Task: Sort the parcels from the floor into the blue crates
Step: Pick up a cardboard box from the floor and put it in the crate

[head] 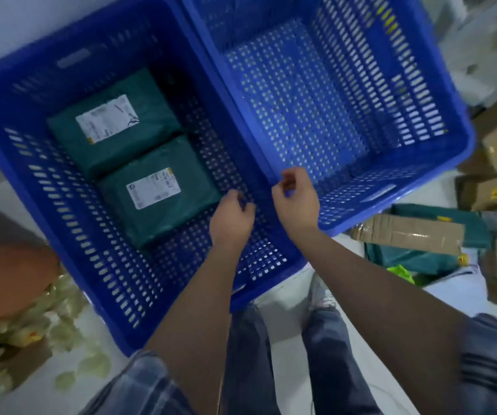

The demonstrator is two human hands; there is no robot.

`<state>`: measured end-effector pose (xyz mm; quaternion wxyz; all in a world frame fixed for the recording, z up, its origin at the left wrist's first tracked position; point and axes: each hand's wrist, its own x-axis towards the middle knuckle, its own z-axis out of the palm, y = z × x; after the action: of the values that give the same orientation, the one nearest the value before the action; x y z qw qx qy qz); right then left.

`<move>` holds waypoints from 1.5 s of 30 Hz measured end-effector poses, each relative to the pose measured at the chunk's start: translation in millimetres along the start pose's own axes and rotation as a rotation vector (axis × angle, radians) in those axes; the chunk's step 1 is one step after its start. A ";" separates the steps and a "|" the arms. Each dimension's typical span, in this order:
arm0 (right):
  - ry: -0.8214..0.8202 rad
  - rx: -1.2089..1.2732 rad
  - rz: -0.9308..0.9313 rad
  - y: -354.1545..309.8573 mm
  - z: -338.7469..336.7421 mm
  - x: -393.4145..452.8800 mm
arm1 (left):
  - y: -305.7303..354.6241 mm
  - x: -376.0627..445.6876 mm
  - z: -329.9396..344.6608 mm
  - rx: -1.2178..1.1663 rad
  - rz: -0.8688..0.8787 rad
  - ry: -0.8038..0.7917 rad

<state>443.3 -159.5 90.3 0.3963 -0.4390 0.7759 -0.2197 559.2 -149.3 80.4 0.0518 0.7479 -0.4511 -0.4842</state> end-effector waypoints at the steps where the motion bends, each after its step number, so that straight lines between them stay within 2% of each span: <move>1: 0.025 0.044 0.008 3.5 -5.9 3.0 | 9.6 0.5 3.1 -0.035 0.030 0.019; 5: 0.182 0.298 0.114 34.4 -33.6 10.7 | 49.2 -4.5 28.3 -0.175 0.114 0.053; 9: 0.340 0.372 0.212 77.0 -89.1 25.0 | 82.4 -6.8 69.3 -0.041 0.230 -0.039; 12: 0.421 0.466 0.293 110.9 -138.2 37.5 | 109.5 -11.1 102.8 0.041 0.286 -0.023; 16: 0.308 0.306 0.333 164.7 -196.3 34.4 | 137.7 -32.7 149.7 0.107 0.369 -0.033; 18: 0.339 0.241 0.363 192.0 -221.0 27.4 | 149.0 -44.2 172.5 0.153 0.379 -0.052; 21: 0.406 0.291 0.420 230.4 -258.2 17.0 | 167.3 -57.8 205.2 0.212 0.357 -0.088; 26: 0.366 0.331 0.572 283.8 -322.4 3.5 | 208.3 -72.1 259.7 0.467 0.313 -0.221; 31: 0.208 0.313 0.750 328.8 -371.5 6.1 | 243.2 -69.9 317.3 0.620 0.241 -0.381; 38: 0.153 0.386 0.885 386.8 -373.8 33.7 | 238.0 -36.6 384.7 0.708 0.126 -0.497; 43: 0.156 0.460 0.832 412.8 -342.3 64.4 | 197.1 6.7 404.5 0.761 -0.045 -0.492; 45: 0.113 0.451 0.790 423.8 -332.1 78.7 | 180.7 18.1 406.3 0.806 -0.038 -0.484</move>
<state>-63.5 -9.5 -39.1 0.4926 0.0006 0.8369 -0.2386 135.4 -122.6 -52.6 -0.3585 0.5823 -0.5884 -0.4315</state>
